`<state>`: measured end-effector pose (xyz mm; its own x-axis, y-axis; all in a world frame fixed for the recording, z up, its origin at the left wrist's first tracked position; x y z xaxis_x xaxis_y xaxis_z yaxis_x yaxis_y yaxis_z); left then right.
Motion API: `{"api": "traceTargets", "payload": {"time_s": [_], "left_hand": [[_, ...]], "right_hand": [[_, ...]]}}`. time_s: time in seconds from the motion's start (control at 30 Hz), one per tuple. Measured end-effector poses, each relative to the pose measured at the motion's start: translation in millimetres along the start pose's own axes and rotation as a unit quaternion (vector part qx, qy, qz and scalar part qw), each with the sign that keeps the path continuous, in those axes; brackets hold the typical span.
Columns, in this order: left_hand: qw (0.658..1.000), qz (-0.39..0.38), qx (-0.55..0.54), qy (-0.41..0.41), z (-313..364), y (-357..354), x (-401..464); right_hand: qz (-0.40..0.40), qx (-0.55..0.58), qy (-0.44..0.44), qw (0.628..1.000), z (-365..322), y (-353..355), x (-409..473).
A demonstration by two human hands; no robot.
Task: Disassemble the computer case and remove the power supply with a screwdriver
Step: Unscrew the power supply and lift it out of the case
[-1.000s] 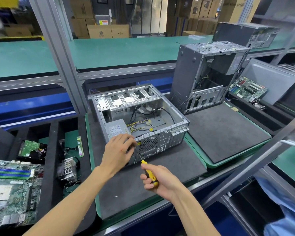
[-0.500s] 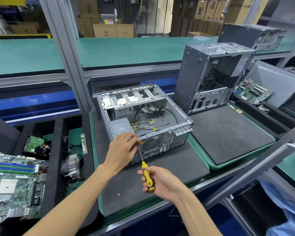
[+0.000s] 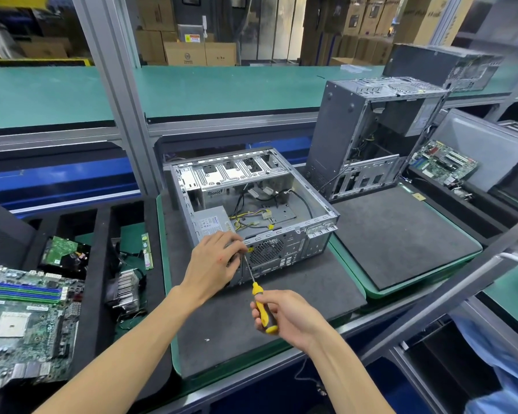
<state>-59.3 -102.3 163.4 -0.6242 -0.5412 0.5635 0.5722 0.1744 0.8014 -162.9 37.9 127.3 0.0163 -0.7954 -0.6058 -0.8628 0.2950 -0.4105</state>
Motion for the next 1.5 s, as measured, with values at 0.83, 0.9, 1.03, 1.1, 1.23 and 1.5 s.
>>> {"api": "traceTargets", "payload": {"time_s": [0.83, 0.9, 1.03, 1.1, 1.23, 1.5], "left_hand": [[0.981, -0.165, -0.089, 0.045, 35.8, -58.2, -63.2], [0.962, -0.223, -0.103, 0.119, 33.2, -78.2, -81.1], [0.959, -0.220, -0.083, 0.160, 34.0, -95.5, -96.1], [0.964, -0.214, -0.070, 0.139, 36.4, -97.0, -97.0], [0.965, -0.229, -0.060, 0.112, 35.0, -92.4, -95.7], [0.996, 0.049, -0.077, 0.021, 33.4, 14.4, -71.8]], "right_hand": [[0.119, -0.201, -0.001, 0.972, 48.0, 99.0, 4.5], [0.162, -0.226, 0.000, 0.961, 58.3, 112.3, 6.2], [0.183, -0.135, 0.000, 0.974, 74.0, 115.6, 13.8], [0.178, -0.130, 0.006, 0.975, 73.6, 107.3, 17.6], [0.150, -0.127, 0.040, 0.980, 60.7, 82.0, 21.7], [0.066, -0.073, 0.097, 0.990, 27.9, 20.2, 21.8]]}}
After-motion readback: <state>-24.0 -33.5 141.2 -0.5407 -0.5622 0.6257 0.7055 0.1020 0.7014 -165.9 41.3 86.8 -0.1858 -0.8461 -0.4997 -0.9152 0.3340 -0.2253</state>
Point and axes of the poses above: each hand's wrist, its own x-axis towards the middle knuckle, its own y-axis out of the back of the hand, z = x × y, the point moved 6 cm from there along x, towards the middle knuckle
